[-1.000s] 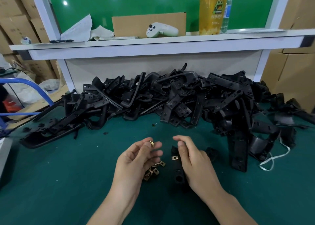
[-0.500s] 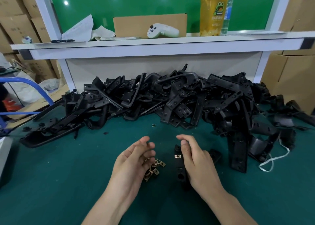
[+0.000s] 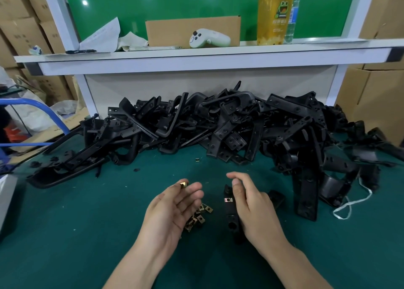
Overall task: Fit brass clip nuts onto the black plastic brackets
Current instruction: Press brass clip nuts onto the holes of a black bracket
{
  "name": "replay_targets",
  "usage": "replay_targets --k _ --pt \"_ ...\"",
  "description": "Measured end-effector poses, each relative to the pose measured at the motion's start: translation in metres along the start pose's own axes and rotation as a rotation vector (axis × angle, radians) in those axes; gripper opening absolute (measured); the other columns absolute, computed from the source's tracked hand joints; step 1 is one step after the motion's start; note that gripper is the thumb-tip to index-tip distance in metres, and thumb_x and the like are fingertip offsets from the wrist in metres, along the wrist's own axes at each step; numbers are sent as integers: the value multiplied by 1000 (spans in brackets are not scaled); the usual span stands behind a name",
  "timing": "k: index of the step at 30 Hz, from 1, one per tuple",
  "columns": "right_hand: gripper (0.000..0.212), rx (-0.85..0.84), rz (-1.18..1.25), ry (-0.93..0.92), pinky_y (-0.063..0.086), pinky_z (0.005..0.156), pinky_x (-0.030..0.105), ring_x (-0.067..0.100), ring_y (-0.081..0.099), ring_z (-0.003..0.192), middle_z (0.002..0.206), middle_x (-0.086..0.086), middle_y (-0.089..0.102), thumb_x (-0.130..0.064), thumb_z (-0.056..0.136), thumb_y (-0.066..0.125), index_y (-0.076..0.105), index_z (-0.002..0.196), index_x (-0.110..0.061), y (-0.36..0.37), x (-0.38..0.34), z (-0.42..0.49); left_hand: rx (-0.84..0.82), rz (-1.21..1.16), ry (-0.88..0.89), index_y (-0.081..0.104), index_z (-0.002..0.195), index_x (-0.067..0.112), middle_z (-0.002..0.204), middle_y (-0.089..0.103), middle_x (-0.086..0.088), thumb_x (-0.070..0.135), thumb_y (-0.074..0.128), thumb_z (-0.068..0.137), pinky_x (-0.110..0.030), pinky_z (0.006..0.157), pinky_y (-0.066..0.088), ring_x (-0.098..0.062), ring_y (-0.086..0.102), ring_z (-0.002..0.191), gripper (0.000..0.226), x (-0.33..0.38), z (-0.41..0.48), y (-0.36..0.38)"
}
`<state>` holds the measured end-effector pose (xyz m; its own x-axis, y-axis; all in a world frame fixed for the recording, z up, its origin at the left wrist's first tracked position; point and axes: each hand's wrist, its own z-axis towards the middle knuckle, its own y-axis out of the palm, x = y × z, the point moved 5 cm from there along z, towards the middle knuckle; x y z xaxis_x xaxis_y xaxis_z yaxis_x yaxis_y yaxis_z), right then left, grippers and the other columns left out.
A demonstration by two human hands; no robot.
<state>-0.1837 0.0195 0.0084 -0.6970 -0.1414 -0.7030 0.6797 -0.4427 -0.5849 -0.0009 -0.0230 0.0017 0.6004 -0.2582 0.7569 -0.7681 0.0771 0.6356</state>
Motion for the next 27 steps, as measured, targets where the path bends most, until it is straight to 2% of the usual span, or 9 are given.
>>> replay_targets --k 2,5,9,12,15,19,23,27 --pt "29 -1 1 -1 31 50 22 12 44 45 49 -10 47 -49 103 28 50 121 -45 0 0 0 9 19 -36 66 104 5 85 73 -11 14 53 101 -28 59 59 -21 70 67 16 -2 1 -1" --pt "29 -8 18 -1 33 50 21 11 42 45 49 -9 46 -49 103 28 50 121 -45 0 1 0 22 43 -94 67 96 10 69 53 -1 16 54 96 -27 52 52 -14 53 56 14 -4 2 -2" --pt "30 -11 25 -3 37 53 22 11 41 45 49 -8 46 -50 102 27 50 121 -46 0 0 0 -38 22 -105 65 84 13 72 51 0 17 56 82 -28 55 48 -14 50 56 10 0 -2 3" --pt "28 -6 22 -3 36 52 22 11 41 45 49 -8 45 -48 104 29 51 121 -45 -1 1 0 -101 21 -73 70 82 14 73 51 1 21 60 77 -28 53 49 -14 50 57 13 3 -6 8" --pt "28 -7 21 -3 36 52 23 11 42 45 49 -8 46 -48 104 29 51 121 -46 -1 1 0 -152 55 -13 79 90 14 76 53 2 24 64 81 -27 53 49 -12 51 59 20 5 -9 12" --pt "28 -5 24 -9 37 52 22 11 40 44 49 -8 45 -48 104 29 51 122 -45 -1 0 0 -234 61 59 78 107 12 81 56 2 25 66 89 -27 60 51 -11 52 64 25 8 -10 13" --pt "27 -7 31 -8 35 50 22 11 40 44 48 -7 43 -48 105 29 51 121 -45 -2 0 0 -277 42 67 77 106 14 82 55 3 31 70 81 -27 61 52 -11 52 65 31 9 -10 13" --pt "28 -4 40 -8 35 50 21 10 39 44 48 -7 43 -51 103 28 50 120 -47 -1 1 -1 -271 35 69 76 106 14 83 56 3 30 68 84 -27 62 52 -11 52 65 28 9 -8 11"
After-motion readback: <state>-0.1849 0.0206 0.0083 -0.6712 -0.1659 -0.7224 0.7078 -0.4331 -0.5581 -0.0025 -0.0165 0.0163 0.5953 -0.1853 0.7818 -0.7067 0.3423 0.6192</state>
